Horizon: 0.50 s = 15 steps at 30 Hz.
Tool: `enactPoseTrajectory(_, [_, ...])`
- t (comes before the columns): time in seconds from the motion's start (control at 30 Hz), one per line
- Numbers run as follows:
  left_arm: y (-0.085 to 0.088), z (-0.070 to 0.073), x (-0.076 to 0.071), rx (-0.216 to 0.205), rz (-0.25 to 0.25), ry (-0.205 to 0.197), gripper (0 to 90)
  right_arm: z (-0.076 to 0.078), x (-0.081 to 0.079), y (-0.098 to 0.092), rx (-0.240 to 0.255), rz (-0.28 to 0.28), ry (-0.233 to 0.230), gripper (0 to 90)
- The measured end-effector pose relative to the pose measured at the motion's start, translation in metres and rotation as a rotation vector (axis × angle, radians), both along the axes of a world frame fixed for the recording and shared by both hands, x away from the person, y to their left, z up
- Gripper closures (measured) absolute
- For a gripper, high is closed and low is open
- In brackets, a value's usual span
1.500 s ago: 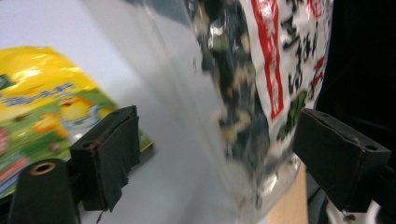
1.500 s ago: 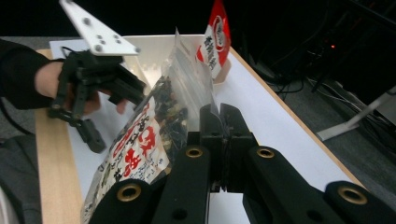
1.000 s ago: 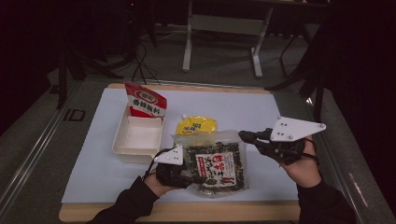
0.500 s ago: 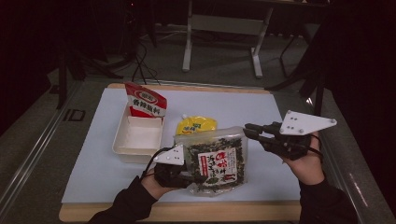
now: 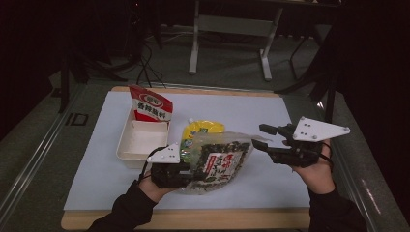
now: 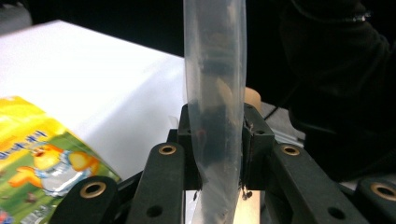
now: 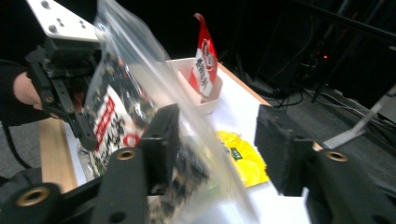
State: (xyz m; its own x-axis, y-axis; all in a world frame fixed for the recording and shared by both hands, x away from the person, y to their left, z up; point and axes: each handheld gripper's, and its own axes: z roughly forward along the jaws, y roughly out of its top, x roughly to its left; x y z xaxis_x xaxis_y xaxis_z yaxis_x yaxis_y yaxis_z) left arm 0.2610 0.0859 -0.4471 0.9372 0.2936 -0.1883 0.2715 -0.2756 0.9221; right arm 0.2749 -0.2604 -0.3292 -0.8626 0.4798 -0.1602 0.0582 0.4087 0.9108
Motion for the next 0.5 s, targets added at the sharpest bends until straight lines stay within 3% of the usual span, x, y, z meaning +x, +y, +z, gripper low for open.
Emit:
enactPoseTrajectory(0.13, [0.005,0.007,0.001,-0.017,0.017,-0.015,75.9,-0.002,0.000,-0.006,0.018,-0.029,-0.004,38.2])
enactPoseTrajectory(0.17, [0.009,0.012,0.001,-0.038,0.039,-0.030,75.9,-0.002,0.000,-0.007,0.025,-0.038,-0.005,34.9])
enactPoseTrajectory(0.33, [0.022,0.024,0.002,-0.062,0.081,-0.056,76.0,-0.004,0.002,-0.018,0.088,-0.053,0.020,19.4])
enactPoseTrajectory(0.5, [0.038,0.036,0.002,-0.077,0.135,-0.090,75.9,-0.012,0.006,-0.025,0.117,-0.067,0.045,13.9])
